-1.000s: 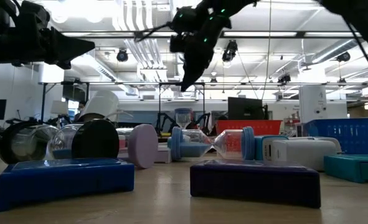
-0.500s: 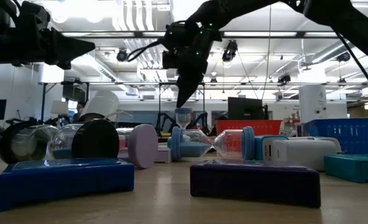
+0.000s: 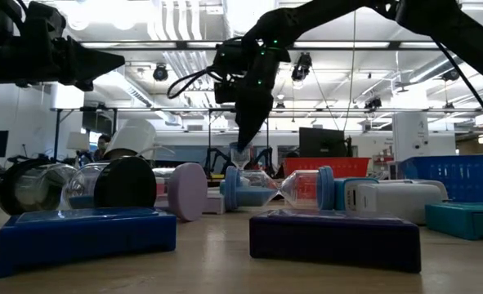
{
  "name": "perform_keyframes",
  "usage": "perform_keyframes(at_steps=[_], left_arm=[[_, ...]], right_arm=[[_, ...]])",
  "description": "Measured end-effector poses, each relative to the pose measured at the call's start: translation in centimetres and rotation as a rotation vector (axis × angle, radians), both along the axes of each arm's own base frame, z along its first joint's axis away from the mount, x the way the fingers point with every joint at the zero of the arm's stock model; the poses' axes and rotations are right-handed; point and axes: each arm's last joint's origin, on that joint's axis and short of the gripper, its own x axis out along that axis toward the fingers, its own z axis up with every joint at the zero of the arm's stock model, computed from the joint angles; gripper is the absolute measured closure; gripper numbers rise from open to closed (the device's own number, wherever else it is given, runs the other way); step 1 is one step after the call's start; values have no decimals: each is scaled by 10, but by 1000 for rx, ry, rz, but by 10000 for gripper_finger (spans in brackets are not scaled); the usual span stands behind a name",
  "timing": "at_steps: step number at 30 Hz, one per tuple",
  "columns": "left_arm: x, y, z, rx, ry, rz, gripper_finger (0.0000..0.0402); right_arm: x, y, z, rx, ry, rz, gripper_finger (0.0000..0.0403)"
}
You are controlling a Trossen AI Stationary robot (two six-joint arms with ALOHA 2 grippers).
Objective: Pick & Place Office items
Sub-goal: Put the top light blue hourglass into the blue bin
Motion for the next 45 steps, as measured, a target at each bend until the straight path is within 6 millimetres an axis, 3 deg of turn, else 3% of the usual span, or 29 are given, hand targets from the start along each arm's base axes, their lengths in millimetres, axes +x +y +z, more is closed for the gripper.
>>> perform_keyframes(at_steps=[12, 18, 27, 34, 37, 45], left_arm=[[0, 0, 0, 5, 1, 1, 392], [0, 0, 0, 5, 1, 1, 392], [0, 0, 0, 5, 1, 1, 392], [0, 0, 0, 5, 1, 1, 392], [0, 0, 0, 5, 1, 1, 392], [0, 0, 0, 5, 1, 1, 392]], right_arm=[[2, 0, -5, 0, 7, 9, 40], [3, -1, -5, -5, -3, 12, 89], [2, -1, -5, -4, -3, 16, 208], [1, 0, -2, 3, -5, 23, 209], [-1, 2, 8, 34, -24, 17, 209], [-21, 14, 70, 86, -190, 25, 209]])
